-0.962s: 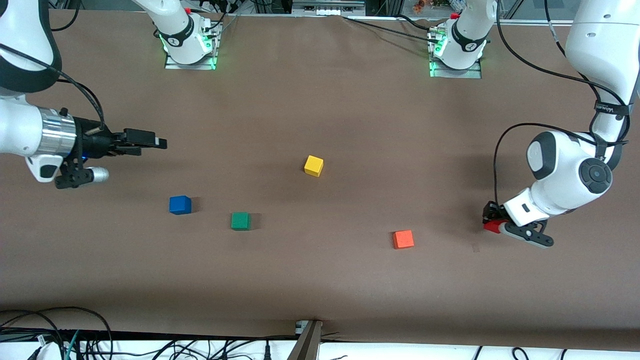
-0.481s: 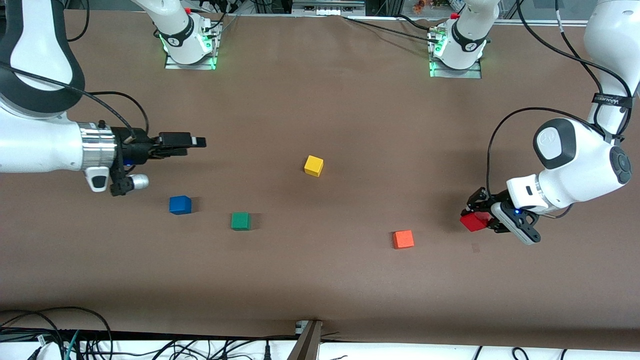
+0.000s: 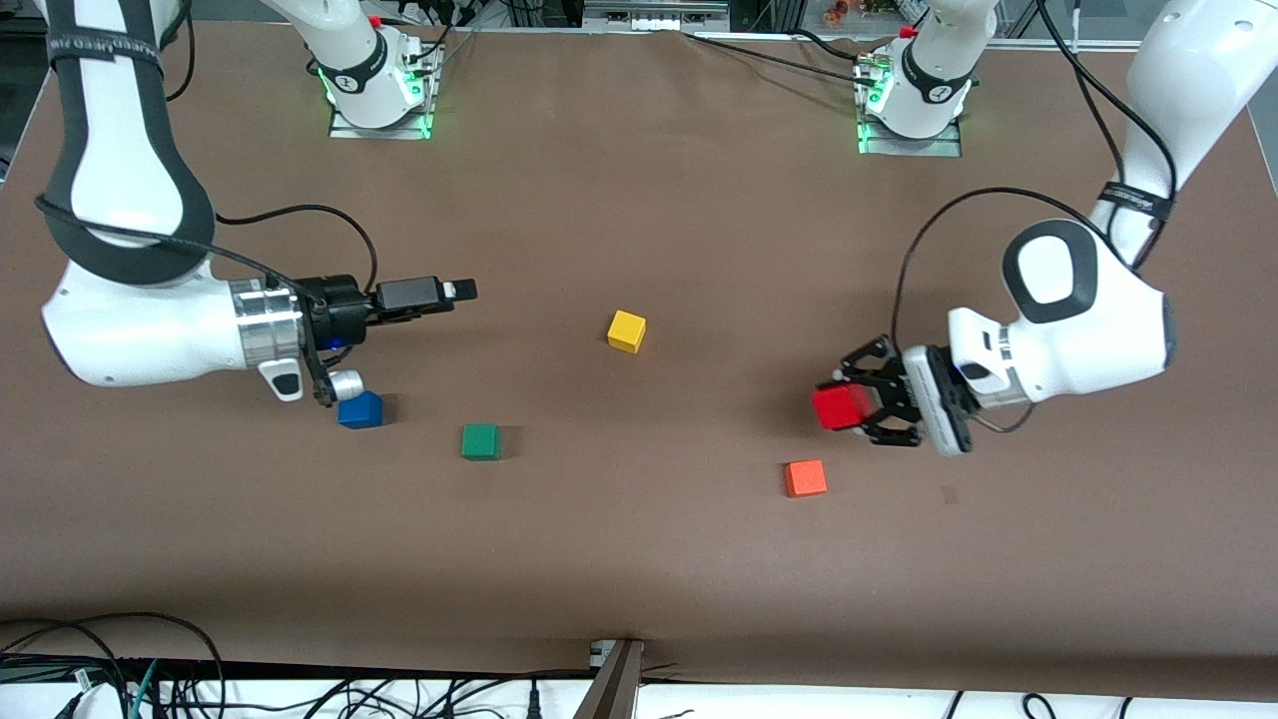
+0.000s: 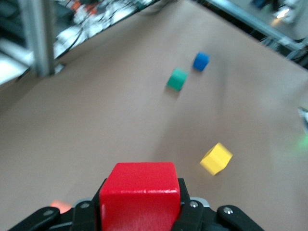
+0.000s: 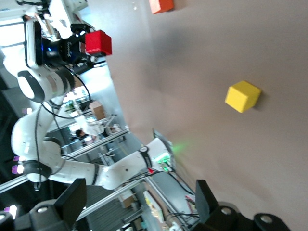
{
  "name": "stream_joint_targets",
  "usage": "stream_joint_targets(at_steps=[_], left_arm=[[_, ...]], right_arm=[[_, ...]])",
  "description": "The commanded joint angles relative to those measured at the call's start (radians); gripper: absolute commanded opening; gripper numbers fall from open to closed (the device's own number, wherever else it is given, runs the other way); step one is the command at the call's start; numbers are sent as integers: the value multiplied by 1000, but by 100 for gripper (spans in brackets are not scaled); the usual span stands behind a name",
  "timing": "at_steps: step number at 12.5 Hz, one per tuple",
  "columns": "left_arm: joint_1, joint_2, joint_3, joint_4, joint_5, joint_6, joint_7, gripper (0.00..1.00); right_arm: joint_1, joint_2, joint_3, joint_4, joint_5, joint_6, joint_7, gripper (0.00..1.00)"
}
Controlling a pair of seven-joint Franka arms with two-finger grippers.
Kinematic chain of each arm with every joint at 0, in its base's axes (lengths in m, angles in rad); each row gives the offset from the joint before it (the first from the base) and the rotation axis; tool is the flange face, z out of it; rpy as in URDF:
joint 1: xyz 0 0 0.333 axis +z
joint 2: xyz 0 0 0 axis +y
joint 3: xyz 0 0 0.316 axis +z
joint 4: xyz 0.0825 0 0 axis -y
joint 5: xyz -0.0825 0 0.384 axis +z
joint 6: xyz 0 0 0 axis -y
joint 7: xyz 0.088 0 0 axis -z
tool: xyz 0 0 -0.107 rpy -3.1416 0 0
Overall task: Pass red block to right arm, stack on blue
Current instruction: 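Carry the red cube toward the right gripper with the left gripper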
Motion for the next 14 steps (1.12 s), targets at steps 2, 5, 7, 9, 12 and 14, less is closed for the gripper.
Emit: stream_joint_targets(at_steps=[2, 5, 7, 9, 12, 14], left_arm=[[-81, 23, -39, 10, -343, 39, 288, 0], [-160, 49, -36, 12, -701, 94, 696, 0], [-210, 55, -22, 10, -830, 97, 862, 0], [-273, 67, 5, 12, -959, 97, 1015, 0], [-383, 97, 67, 49, -1200, 97, 1255, 0], [-452, 98, 116, 102, -1312, 92, 1307, 0]], right_arm=[[29, 59, -2, 7, 134, 38, 7, 100], [90, 70, -2, -5, 252, 131, 17, 100], [120, 72, -2, -17, 317, 182, 17, 100], [135, 72, -2, -20, 359, 217, 17, 100], [163, 81, -2, -19, 392, 271, 5, 100], [166, 93, -3, -17, 394, 279, -28, 100]])
